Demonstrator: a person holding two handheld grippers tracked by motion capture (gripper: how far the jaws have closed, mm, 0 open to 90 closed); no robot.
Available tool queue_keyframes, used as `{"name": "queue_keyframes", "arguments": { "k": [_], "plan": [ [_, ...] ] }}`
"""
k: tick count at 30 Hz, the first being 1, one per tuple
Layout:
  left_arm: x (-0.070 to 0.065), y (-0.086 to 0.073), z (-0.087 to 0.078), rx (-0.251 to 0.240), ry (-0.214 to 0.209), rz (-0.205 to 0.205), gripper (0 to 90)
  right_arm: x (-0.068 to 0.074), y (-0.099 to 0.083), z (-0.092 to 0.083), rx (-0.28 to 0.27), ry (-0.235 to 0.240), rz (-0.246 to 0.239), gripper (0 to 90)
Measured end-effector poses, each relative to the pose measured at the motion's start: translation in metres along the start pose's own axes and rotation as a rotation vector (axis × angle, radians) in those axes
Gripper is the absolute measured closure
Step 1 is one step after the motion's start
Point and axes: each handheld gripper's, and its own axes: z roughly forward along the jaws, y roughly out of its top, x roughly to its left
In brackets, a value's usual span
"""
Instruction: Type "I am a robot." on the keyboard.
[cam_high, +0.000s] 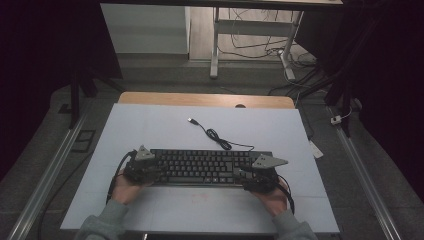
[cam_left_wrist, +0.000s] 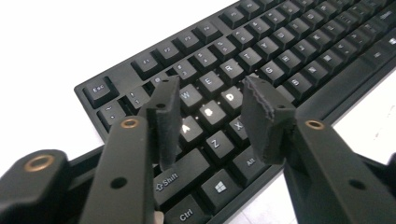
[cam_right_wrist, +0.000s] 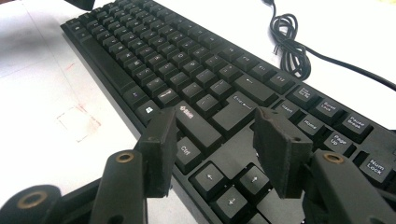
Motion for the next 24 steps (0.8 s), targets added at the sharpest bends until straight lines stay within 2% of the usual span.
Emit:
{"name": "queue_keyframes", "arguments": {
  "k": [6,11,14,24],
  "plan": [
    [0.003,0.0,0.0,0.001,0.015,-0.004,70.5,0.0,0.0,-0.001,0.001,0.0,0.001,49.6],
    [0.006,0.0,0.002,0.023,0.015,0.001,87.5,-0.001,0.0,-0.001,0.011,-0.013,-0.006,49.6],
    [0.008,0.0,0.004,0.04,0.024,0.003,88.9,-0.001,-0.001,0.0,0.005,0.0,-0.002,49.7],
    [0.007,0.0,0.01,0.075,0.035,0.004,88.9,-0.001,-0.001,0.0,0.008,-0.002,-0.003,49.7]
  ]
}}
